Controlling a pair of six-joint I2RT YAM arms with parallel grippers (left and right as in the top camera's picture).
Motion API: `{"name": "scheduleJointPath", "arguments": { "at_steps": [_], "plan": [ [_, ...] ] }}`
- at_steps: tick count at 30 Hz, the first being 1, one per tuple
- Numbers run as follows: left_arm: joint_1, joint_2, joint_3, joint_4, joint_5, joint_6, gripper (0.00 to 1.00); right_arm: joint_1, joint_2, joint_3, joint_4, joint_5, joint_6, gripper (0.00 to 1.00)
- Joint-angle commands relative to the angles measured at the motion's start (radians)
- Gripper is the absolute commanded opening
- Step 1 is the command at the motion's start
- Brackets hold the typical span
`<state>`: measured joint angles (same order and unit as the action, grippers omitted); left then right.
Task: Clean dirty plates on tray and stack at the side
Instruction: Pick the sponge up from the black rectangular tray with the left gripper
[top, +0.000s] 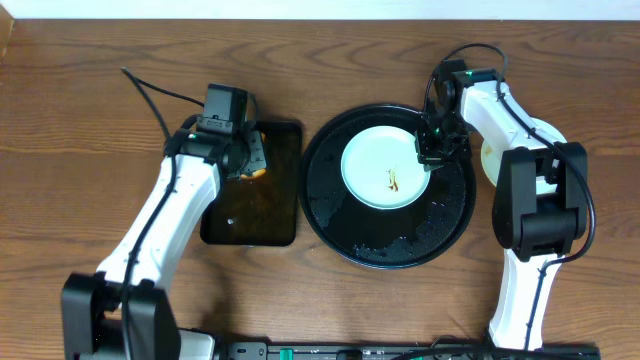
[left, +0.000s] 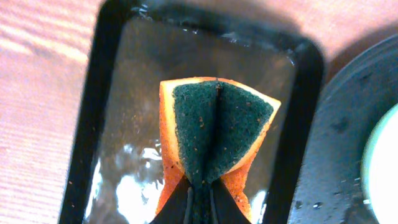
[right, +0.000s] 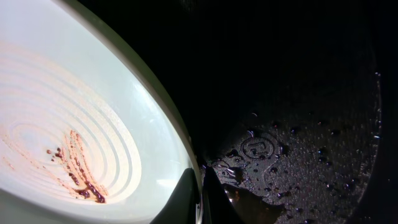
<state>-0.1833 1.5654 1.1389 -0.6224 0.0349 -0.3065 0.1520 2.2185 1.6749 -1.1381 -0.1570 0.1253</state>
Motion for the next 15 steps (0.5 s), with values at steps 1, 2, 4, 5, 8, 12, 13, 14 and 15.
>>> {"name": "scheduleJointPath", "arguments": {
  "at_steps": [1,2,4,5,8,12,13,14,15],
  "plan": [
    [0.003,-0.076,-0.004,0.011,-0.037,0.009,0.07,0.006,0.006,0.005,0.004,0.078,0.011,0.01],
    [0.003,-0.088,-0.004,0.011,-0.051,0.010,0.07,0.006,0.006,0.005,0.004,0.078,0.010,0.01],
    [0.002,-0.123,-0.004,0.014,-0.087,0.010,0.07,0.006,0.006,0.005,0.004,0.078,0.008,0.01],
    [0.002,-0.136,-0.004,0.015,-0.093,0.011,0.07,0.006,0.006,0.005,0.004,0.078,0.008,0.01],
    [0.002,-0.171,-0.004,0.032,-0.100,0.011,0.07,0.006,0.006,0.005,0.006,0.078,0.008,0.01],
    [0.002,-0.210,-0.004,0.060,-0.100,0.011,0.07,0.006,0.006,0.005,0.011,0.078,0.008,0.01],
    [0.002,-0.219,-0.004,0.064,-0.100,0.011,0.07,0.006,0.006,0.005,0.012,0.078,0.008,0.01],
    [0.002,-0.230,-0.004,0.068,-0.100,0.011,0.07,0.006,0.006,0.005,0.013,0.078,0.008,0.01],
    [0.002,-0.237,-0.004,0.071,-0.100,0.011,0.07,0.006,0.006,0.005,0.013,0.078,0.008,0.01]
  ]
}}
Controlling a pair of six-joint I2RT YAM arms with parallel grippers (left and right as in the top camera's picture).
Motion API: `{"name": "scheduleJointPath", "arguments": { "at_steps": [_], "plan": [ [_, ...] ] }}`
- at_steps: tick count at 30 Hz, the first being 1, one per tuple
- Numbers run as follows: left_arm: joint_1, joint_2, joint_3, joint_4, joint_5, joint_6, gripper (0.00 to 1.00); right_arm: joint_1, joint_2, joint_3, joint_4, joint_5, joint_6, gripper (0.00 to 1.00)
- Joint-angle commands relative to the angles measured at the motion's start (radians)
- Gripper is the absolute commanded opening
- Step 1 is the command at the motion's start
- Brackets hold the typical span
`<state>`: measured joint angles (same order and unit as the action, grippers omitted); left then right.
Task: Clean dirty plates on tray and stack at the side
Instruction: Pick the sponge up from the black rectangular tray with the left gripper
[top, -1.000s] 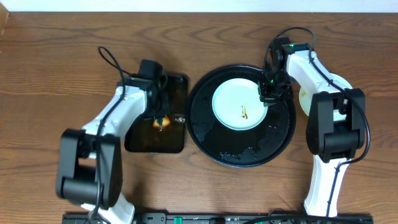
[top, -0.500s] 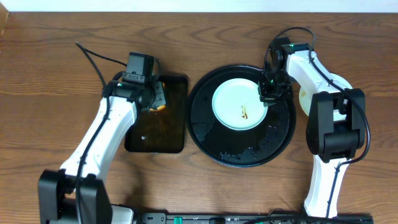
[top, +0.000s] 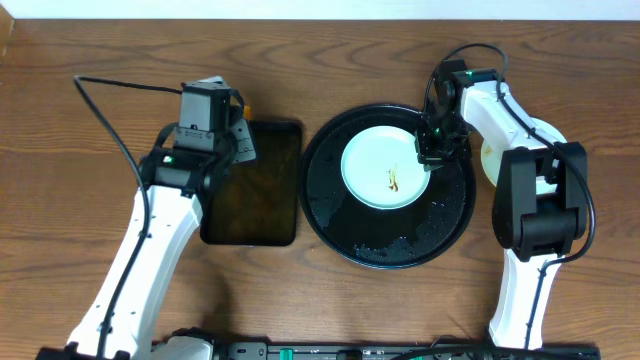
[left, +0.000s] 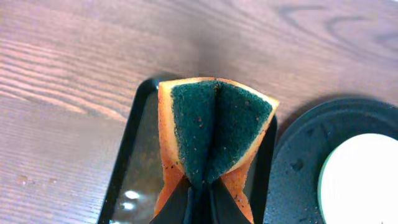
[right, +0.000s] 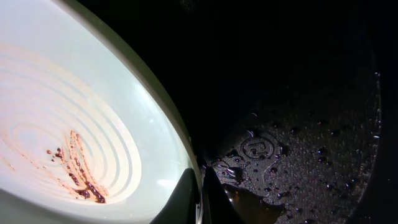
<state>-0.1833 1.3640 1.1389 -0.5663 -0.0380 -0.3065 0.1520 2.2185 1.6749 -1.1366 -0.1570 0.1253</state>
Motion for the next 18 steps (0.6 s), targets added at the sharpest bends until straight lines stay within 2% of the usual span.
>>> {"name": "scheduleJointPath", "arguments": {
  "at_steps": [1,18],
  "plan": [
    [0.002,-0.042,-0.004,0.016,-0.027,0.011,0.07,0.006,0.006,0.005,0.011,0.078,0.008,0.01],
    [0.002,-0.116,-0.004,0.083,-0.027,0.022,0.07,0.006,0.006,0.005,0.016,0.078,0.008,0.01]
  ]
}}
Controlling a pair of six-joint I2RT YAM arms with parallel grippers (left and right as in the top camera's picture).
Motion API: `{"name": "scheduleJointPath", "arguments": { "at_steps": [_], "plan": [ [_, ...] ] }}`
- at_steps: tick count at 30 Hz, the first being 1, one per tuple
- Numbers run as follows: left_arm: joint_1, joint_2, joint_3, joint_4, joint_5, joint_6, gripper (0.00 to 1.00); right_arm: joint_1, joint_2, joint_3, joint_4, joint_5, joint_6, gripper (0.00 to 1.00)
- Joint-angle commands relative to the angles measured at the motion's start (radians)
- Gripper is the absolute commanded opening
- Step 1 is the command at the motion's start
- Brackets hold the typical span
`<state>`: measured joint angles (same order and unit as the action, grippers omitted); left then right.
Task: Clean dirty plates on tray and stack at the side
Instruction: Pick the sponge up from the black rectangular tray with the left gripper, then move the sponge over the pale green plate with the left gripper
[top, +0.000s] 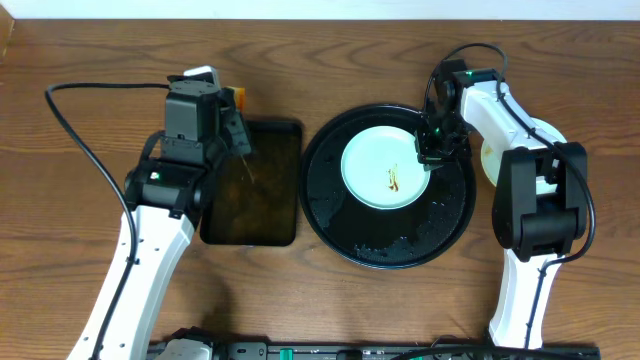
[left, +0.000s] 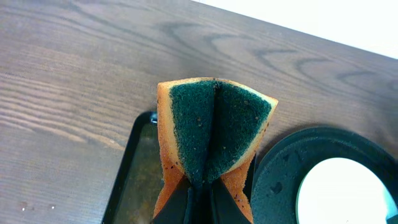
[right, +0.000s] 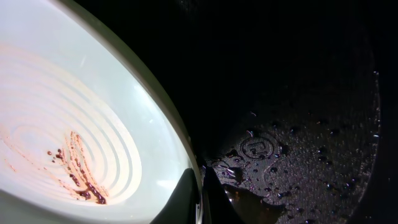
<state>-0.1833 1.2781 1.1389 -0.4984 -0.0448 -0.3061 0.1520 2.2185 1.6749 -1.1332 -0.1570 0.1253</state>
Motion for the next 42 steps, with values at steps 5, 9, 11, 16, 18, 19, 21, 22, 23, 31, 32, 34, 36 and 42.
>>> {"name": "scheduleJointPath", "arguments": {
  "at_steps": [5,9,11,16,18,19,21,22,23,31,32,34,36,42],
  "plan": [
    [0.002,-0.040,-0.004,0.018,-0.020,0.021,0.07,0.006,0.006,0.005,0.013,0.078,0.008,0.01],
    [0.002,-0.040,-0.004,0.018,-0.020,0.021,0.07,0.006,0.006,0.005,0.013,0.078,0.008,0.01],
    [0.002,-0.038,-0.004,0.017,-0.020,0.021,0.07,0.006,0.006,0.005,0.012,0.078,0.008,0.01],
    [0.002,0.000,-0.006,-0.017,-0.019,0.020,0.08,0.006,0.006,0.005,0.017,0.078,0.008,0.01],
    [0.002,0.031,-0.012,-0.032,-0.015,0.020,0.07,0.006,0.006,0.005,0.017,0.078,0.008,0.01],
    [0.002,0.071,-0.017,-0.049,-0.003,0.017,0.07,0.006,0.006,0.005,0.016,0.078,0.009,0.01],
    [0.002,0.121,-0.018,-0.070,0.029,0.017,0.07,0.006,0.006,0.005,0.015,0.078,0.008,0.01],
    [0.002,0.151,-0.018,-0.079,0.049,0.017,0.07,0.006,0.006,0.005,0.015,0.078,0.008,0.01],
    [0.002,0.183,-0.018,-0.089,0.072,0.017,0.08,0.006,0.006,0.005,0.015,0.078,0.008,0.01],
    [0.002,0.348,-0.017,-0.134,0.207,0.018,0.07,0.006,0.006,0.005,0.014,0.078,0.008,0.01],
    [0.002,0.348,-0.016,-0.134,0.224,0.025,0.07,0.006,0.006,0.005,0.015,0.078,0.008,0.01],
    [0.002,0.341,-0.001,-0.138,0.262,0.030,0.07,0.007,0.006,0.005,0.016,0.078,0.008,0.01],
    [0.002,0.340,0.020,-0.147,0.298,0.029,0.07,0.010,0.006,0.005,0.014,0.077,0.008,0.01],
    [-0.025,0.340,0.050,-0.123,0.364,0.029,0.07,0.039,0.006,0.004,-0.004,0.049,0.009,0.01]
  ]
}}
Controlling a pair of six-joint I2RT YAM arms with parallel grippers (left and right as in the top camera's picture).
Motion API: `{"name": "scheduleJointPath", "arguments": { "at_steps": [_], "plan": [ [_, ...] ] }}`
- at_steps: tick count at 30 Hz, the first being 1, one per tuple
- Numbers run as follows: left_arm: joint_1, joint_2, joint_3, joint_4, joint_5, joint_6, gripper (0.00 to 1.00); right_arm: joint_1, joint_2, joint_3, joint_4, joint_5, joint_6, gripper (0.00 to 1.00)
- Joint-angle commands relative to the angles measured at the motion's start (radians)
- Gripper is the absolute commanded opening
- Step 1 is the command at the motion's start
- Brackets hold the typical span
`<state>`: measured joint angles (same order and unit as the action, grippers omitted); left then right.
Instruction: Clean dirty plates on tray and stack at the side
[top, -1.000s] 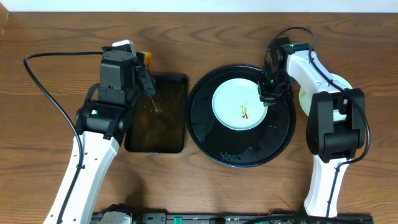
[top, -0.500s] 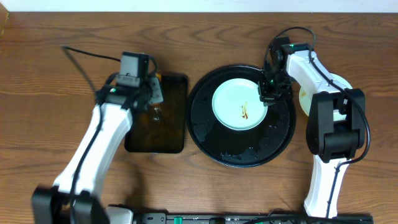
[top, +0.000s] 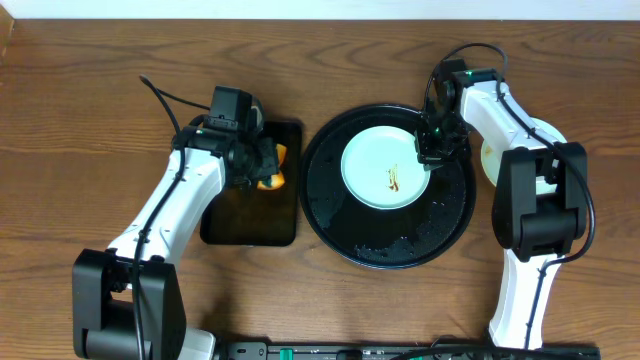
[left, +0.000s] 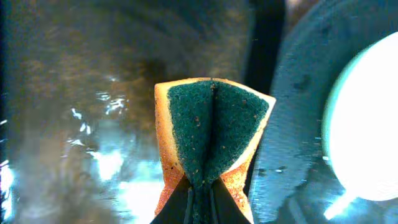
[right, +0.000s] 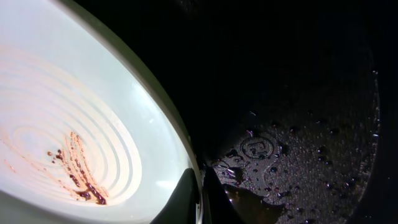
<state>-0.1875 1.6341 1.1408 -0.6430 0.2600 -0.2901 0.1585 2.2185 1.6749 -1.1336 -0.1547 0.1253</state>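
Note:
A white plate (top: 385, 168) with a brown smear (right: 78, 177) lies in the round black tray (top: 340, 215). My right gripper (top: 432, 150) is shut on the plate's right rim (right: 186, 146), its fingertips (right: 201, 186) pinching the edge. My left gripper (top: 262, 165) is shut on a folded orange sponge with a green scouring face (left: 211, 130). The sponge (top: 272, 170) hangs over the right side of the rectangular black tray of water (top: 250, 215), close to the round tray (left: 292, 124). The plate's edge (left: 367, 124) shows at the right of the left wrist view.
A cream plate (top: 490, 157) lies on the wood to the right of the round tray, mostly under my right arm. Water drops cover the round tray's floor (right: 298, 137). A black cable (top: 165, 95) trails behind the left arm.
My left gripper with the sponge was high above the water tray's far left corner. Now it is lower and further right, over the tray's right side. The right gripper and plate have not moved.
The sponge was held low over the water in the rectangular tray. Then it was raised over the tray's far edge, then higher still above the wood. Now it is low again by the tray's right edge. The right gripper stayed shut on the plate rim throughout.

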Motion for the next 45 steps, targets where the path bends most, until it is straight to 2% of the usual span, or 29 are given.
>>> {"name": "scheduleJointPath", "arguments": {
  "at_steps": [1,9,19,24,29,36,45],
  "plan": [
    [-0.034,-0.016,0.048,0.038,0.070,0.013,0.07,0.042,0.006,0.004,-0.004,0.045,0.009,0.01],
    [-0.175,0.005,0.048,0.171,0.064,-0.041,0.07,0.151,0.007,-0.003,-0.007,0.042,0.028,0.01],
    [-0.233,0.071,0.048,0.209,0.057,-0.293,0.07,0.182,0.007,-0.003,-0.006,0.010,0.054,0.01],
    [-0.287,0.117,0.048,0.268,0.145,-0.293,0.07,0.182,0.007,-0.003,-0.005,0.007,0.053,0.01],
    [-0.354,0.169,0.048,0.292,0.149,-0.340,0.08,0.184,0.007,-0.003,-0.003,0.008,0.054,0.01],
    [-0.438,0.193,0.048,0.366,0.151,-0.345,0.07,0.185,0.007,-0.003,-0.003,0.008,0.053,0.01],
    [-0.465,0.264,0.048,0.407,0.140,-0.404,0.07,0.187,0.007,-0.003,-0.005,0.008,0.053,0.01]
  ]
}}
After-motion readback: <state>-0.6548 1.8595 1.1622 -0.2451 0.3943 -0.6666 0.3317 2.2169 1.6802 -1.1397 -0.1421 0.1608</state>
